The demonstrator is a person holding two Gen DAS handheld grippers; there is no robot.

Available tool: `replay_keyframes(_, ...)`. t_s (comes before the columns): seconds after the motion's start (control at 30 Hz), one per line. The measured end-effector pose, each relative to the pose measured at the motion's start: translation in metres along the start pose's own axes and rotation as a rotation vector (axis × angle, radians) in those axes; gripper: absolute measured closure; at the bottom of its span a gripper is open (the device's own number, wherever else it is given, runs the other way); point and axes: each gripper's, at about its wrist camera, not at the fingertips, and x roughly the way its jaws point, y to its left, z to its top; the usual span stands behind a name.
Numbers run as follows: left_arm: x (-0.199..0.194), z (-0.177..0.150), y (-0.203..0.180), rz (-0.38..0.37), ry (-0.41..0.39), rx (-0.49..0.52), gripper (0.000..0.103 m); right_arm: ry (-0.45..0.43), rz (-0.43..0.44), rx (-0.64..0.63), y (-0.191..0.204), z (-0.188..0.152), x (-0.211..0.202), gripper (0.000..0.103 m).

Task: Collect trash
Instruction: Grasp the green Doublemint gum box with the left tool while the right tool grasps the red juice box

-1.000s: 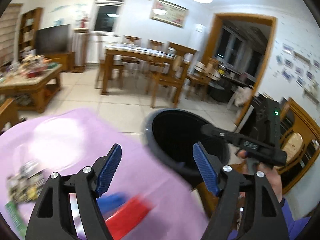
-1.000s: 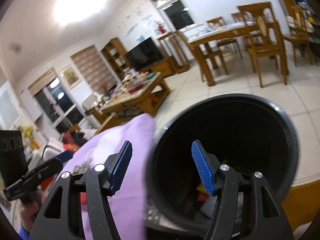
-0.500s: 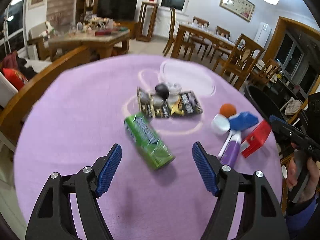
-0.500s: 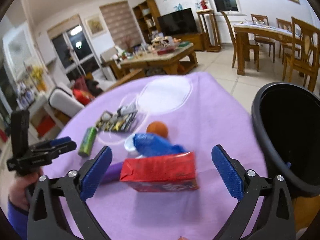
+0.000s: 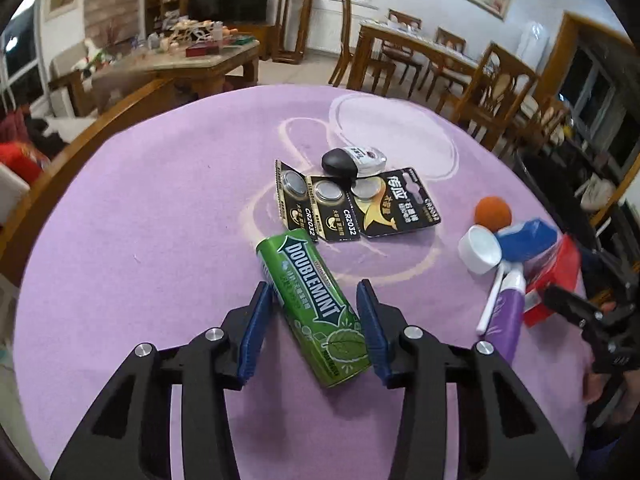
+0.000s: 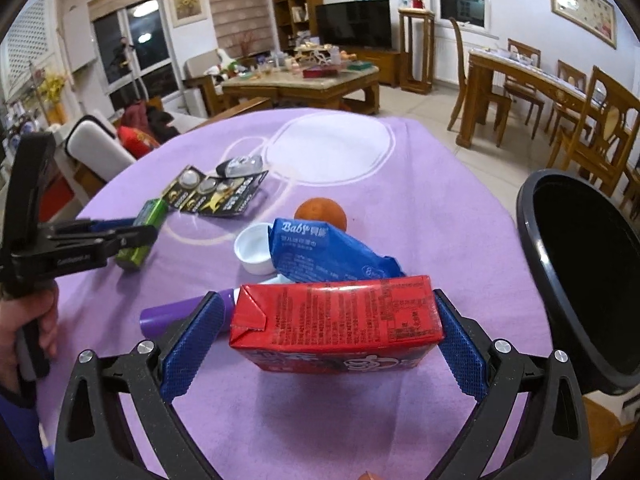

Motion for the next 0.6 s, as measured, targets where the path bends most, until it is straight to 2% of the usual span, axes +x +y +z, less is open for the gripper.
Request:
replay_keyframes(0.07,-0.001,0.0,0.003,-0.006,0.0,-0.002,0.063,-0.001,0.009,0.013,-0.009,0.0,0.0,0.014)
replay_keyframes(0.2,-0.004,0.0,0.007,0.0,-0.005,0.003,0.071,-0.01,0.048,0.035,-0.02,-0.001,-0.006,0.014)
replay_keyframes(0.27,-0.009,0.0,0.004,0.005,-0.02,0.01,0.072,-0.027,0.072,0.052,-0.023,-0.001,-0.012,0.015)
replay_keyframes(0.6,-0.049,-0.002,-0.012,-0.114,-0.172,0.013,0.072,-0.122,0.135,0.093,-0.039,0.01,-0.05,0.014)
